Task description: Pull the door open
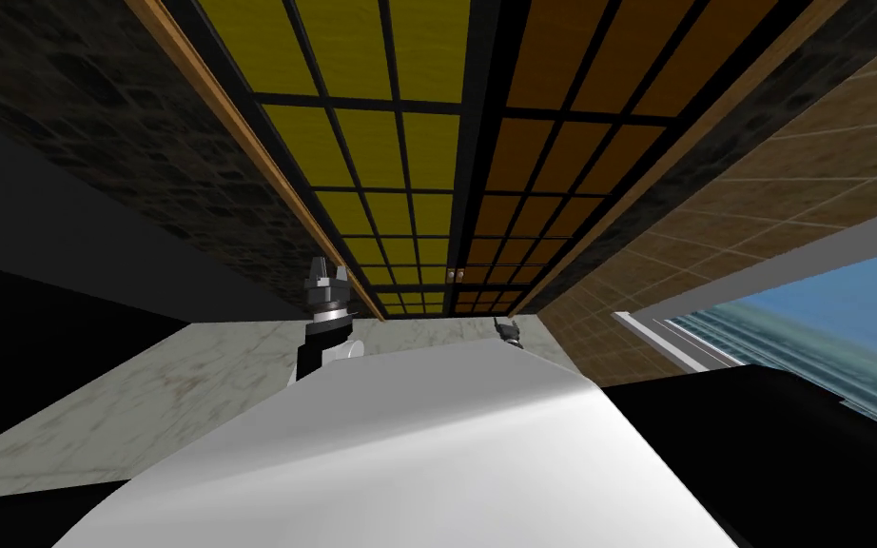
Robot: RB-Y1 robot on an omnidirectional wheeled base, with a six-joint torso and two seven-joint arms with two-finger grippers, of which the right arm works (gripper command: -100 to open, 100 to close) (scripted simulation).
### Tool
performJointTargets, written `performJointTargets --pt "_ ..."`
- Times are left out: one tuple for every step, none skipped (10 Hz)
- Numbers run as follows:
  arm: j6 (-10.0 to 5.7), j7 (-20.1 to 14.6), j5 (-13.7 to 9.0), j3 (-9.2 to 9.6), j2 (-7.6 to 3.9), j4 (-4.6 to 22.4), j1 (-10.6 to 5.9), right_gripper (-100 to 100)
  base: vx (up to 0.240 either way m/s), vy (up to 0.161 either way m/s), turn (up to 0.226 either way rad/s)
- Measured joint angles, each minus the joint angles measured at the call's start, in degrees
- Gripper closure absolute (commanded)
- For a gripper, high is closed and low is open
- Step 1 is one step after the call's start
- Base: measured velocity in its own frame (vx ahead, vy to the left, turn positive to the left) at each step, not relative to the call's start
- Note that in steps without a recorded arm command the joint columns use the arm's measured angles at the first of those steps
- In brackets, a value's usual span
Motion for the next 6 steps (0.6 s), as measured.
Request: performJointTargets --pt "0.08 0.0 0.0 -0.06 0.03 0.3 -0.57 -100 0.051 0.01 -0.017" --pt "-0.5 0.2 -0.1 -0.18 -0.14 1.4 -1.13 -100 0.118 0.01 0.17" --pt "-0.73 0.4 -0.1 -0.14 0.22 1.3 -1.87 -100 0.159 -0.005 0.177" --pt "-1.26 0.5 -0.1 -0.16 0.11 2.4 -3.18 -100 0.178 0.005 0.114" --pt "-1.16 0.5 0.0 -0.01 0.45 1.6 -3.56 -100 0.188 0.003 0.104" --pt "-1.21 0.5 0.0 0.13 0.72 1.5 -4.19 -100 0.187 0.016 0.1"
